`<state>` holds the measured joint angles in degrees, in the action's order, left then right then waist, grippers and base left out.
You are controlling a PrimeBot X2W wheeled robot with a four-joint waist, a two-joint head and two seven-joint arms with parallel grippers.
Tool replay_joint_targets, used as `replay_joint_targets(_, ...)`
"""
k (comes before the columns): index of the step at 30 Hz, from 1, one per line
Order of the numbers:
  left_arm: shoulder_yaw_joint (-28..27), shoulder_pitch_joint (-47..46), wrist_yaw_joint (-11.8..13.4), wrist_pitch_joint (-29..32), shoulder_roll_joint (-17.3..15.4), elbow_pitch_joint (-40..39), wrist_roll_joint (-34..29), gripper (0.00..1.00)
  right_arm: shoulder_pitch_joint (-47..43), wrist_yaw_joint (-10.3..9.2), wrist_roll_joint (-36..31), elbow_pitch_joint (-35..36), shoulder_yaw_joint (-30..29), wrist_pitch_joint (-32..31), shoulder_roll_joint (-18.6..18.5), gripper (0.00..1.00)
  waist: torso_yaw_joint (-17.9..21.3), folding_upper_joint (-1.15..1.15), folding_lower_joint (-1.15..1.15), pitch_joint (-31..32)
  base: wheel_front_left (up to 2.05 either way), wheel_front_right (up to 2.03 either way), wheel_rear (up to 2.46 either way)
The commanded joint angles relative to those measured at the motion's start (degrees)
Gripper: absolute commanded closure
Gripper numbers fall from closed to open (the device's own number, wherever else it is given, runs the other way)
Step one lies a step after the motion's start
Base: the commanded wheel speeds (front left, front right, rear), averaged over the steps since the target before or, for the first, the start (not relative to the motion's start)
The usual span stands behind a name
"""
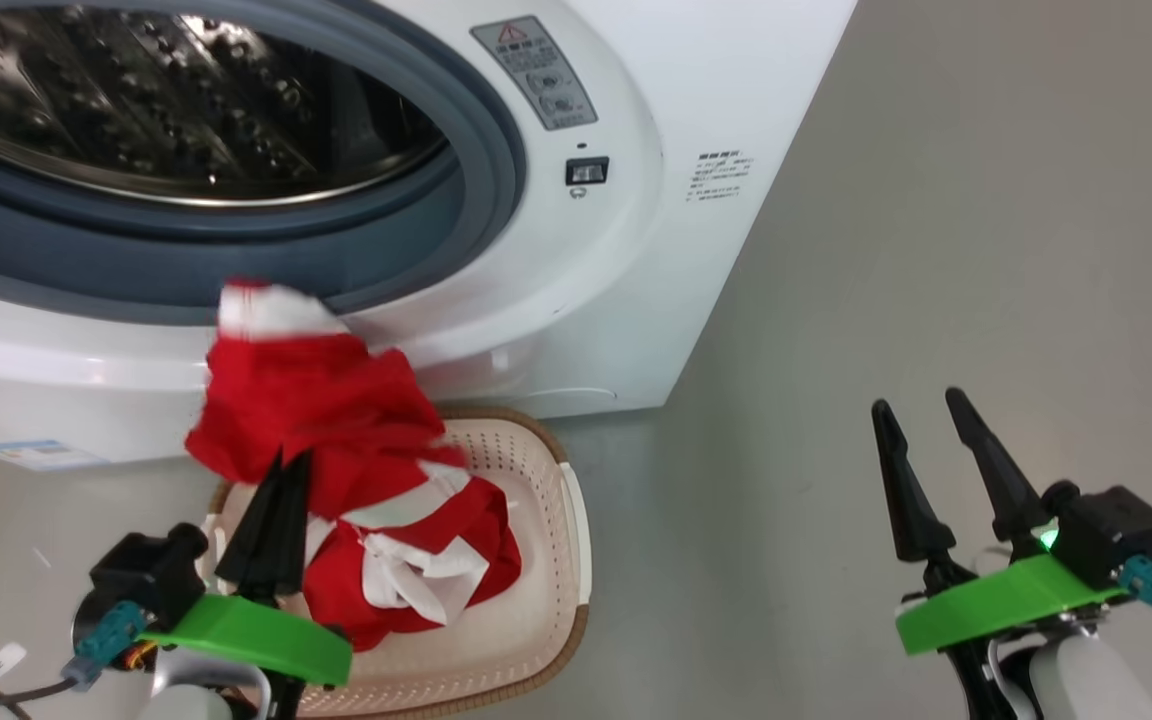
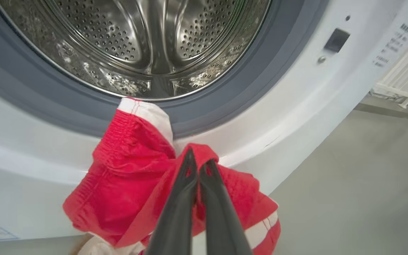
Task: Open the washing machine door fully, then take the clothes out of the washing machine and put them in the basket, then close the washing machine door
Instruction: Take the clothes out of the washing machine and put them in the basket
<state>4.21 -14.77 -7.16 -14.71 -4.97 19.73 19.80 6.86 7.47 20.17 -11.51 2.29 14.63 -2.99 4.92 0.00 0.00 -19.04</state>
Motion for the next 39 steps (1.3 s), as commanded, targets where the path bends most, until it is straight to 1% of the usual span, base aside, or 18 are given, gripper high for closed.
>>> replay_joint_targets(1, -1.5, -1.7, -0.3, -0.3, -1.7, 0.2, 0.2, 1.00, 1.5, 0.02, -0.2, 1.6, 1.3, 0.4, -0.1, 0.00, 0.4, 0.00, 0.00, -1.0, 0.00, 0.00, 0.00)
replay_joint_targets(13, 3.5, -6.8, -0.3, -0.3, -4.2, 16.9, 0.0, 1.00, 3.5, 0.02, 0.0, 2.3, 1.8, 0.4, 0.1, 0.00, 1.8, 0.00, 0.00, -6.0, 0.00, 0.00, 0.00)
replay_joint_targets(24, 10.6, -14.7, -0.3, -0.3, -6.3, 30.5, 2.1, 1.00, 6.7, 0.02, 0.8, 3.0, 3.1, 0.4, 0.1, 0.00, 2.9, 0.00, 0.00, -12.4, 0.00, 0.00, 0.00)
replay_joint_targets(32, 14.2, -20.9, -0.3, -0.3, -7.8, 37.9, 4.6, 1.00, 8.7, 0.02, 1.2, 3.8, 3.7, 0.4, 0.1, 0.00, 3.4, 0.00, 0.00, -16.6, 0.00, 0.00, 0.00)
replay_joint_targets(39, 15.6, -25.0, -0.3, -0.3, -7.9, 42.3, 9.1, 1.00, 9.7, 0.02, 1.0, 4.2, 3.5, 0.4, 0.1, 0.00, 3.3, 0.00, 0.00, -18.6, 0.00, 0.00, 0.00)
